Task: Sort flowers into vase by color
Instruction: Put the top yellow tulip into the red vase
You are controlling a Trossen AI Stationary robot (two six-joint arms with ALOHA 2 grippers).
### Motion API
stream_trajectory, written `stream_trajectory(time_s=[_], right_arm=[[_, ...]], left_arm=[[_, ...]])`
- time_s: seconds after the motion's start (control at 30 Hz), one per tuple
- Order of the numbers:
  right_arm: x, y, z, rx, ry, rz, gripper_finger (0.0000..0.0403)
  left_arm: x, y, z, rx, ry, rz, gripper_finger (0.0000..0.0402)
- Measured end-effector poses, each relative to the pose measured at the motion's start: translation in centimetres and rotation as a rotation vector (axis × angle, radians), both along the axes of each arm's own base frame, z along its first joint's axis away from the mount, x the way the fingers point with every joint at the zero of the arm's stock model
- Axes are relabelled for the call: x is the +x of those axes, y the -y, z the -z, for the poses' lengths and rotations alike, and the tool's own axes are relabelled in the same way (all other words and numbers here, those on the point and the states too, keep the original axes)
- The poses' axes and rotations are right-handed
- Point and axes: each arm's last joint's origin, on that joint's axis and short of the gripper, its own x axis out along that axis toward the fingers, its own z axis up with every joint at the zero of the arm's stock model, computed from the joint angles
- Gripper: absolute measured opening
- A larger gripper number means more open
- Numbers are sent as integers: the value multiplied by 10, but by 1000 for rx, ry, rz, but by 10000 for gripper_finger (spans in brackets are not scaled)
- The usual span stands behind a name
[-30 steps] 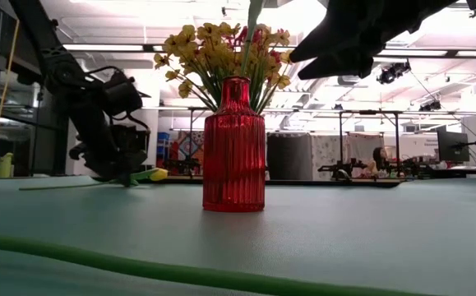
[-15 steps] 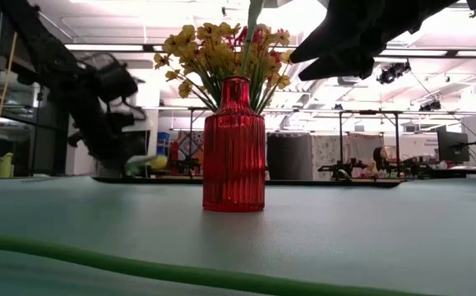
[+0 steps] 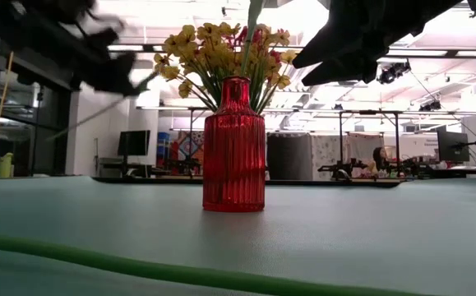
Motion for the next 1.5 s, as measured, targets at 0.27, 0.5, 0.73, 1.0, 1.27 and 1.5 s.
stream_trajectory(time_s=[0.27,0.5,0.73,1.0,1.27,1.5], right_arm=[[0,0,0,-1,0,0,248],[0,0,0,-1,0,0,248],[0,0,-1,-2,8,5,248],[0,1,-1,-25,15,40,248],[1,4,-1,-25,15,50,248],[3,12,-1,-25,16,83,248]], left_arm=[[-19,52,-45,100,336,538,1],[-37,90,-73,204,623,1217,1],[-33,117,-60,438,851,1455,1],[-1,136,-49,498,846,1467,1],[39,148,-30,488,832,1366,1],[83,146,-13,374,804,1330,1]])
